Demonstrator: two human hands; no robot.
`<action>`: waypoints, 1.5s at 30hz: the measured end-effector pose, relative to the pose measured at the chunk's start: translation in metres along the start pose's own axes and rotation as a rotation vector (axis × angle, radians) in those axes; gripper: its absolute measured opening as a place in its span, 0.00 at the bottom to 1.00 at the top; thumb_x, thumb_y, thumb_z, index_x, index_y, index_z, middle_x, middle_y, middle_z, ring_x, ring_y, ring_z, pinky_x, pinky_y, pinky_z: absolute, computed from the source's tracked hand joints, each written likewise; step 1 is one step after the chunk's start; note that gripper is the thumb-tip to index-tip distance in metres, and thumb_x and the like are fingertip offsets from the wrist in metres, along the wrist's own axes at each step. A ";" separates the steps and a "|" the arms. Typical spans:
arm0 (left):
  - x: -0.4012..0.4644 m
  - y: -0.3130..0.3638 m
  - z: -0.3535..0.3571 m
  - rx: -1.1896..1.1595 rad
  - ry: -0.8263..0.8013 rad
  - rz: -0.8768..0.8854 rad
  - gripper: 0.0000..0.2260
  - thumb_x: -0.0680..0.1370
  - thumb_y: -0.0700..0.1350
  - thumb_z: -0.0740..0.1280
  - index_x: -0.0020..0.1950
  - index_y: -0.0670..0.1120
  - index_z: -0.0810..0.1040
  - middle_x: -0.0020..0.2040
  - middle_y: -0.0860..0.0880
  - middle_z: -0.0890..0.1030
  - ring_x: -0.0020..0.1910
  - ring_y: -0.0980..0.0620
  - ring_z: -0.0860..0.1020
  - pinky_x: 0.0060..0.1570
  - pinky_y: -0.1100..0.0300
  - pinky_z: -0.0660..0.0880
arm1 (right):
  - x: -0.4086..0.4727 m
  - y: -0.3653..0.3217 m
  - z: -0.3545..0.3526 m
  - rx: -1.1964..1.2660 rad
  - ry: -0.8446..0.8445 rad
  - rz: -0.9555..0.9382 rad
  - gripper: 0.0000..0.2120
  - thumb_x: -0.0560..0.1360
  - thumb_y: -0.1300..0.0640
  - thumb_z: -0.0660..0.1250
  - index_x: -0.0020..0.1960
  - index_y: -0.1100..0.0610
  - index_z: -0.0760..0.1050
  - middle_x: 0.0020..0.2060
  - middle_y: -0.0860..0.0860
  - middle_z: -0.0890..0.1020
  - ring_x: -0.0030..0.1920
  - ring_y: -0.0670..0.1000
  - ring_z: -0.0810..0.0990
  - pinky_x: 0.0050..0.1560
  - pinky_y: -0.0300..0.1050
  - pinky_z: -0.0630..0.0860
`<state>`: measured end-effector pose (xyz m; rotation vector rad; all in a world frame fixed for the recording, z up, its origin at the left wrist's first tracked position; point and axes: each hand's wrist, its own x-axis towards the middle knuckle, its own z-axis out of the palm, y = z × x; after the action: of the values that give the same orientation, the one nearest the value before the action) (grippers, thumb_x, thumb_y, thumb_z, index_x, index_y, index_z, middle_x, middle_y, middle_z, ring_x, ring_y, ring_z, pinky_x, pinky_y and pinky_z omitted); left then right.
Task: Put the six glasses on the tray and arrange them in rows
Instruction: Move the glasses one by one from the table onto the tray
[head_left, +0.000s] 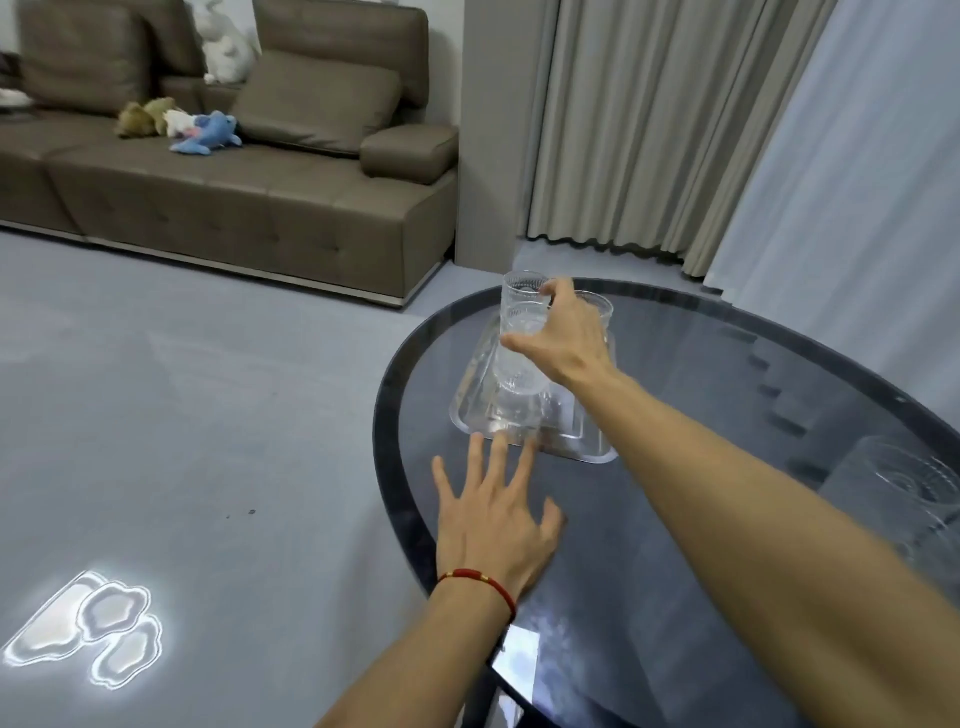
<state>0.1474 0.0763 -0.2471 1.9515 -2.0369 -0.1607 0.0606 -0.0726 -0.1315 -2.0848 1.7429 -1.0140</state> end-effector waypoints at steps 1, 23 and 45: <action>0.000 0.000 0.000 -0.001 0.000 0.002 0.33 0.76 0.63 0.43 0.81 0.58 0.46 0.83 0.50 0.45 0.81 0.47 0.39 0.74 0.32 0.38 | 0.007 -0.002 0.007 -0.015 -0.013 -0.019 0.35 0.67 0.50 0.78 0.68 0.58 0.67 0.56 0.56 0.78 0.56 0.57 0.76 0.49 0.46 0.73; 0.002 0.002 -0.005 -0.029 0.020 0.000 0.33 0.76 0.62 0.49 0.81 0.58 0.52 0.83 0.50 0.52 0.81 0.47 0.44 0.75 0.32 0.41 | -0.010 0.012 0.023 -0.440 0.102 -0.316 0.19 0.77 0.57 0.62 0.66 0.61 0.71 0.60 0.59 0.75 0.57 0.58 0.72 0.57 0.51 0.71; -0.054 0.104 -0.018 -0.171 0.033 0.259 0.28 0.77 0.51 0.64 0.77 0.52 0.65 0.78 0.49 0.64 0.79 0.48 0.57 0.74 0.42 0.60 | -0.252 0.131 -0.177 -0.878 -0.002 0.234 0.34 0.78 0.37 0.57 0.75 0.59 0.63 0.72 0.62 0.68 0.77 0.62 0.58 0.75 0.71 0.40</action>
<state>0.0544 0.1388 -0.2078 1.5654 -2.1537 -0.2325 -0.1648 0.1721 -0.1677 -2.1843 2.6688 -0.1566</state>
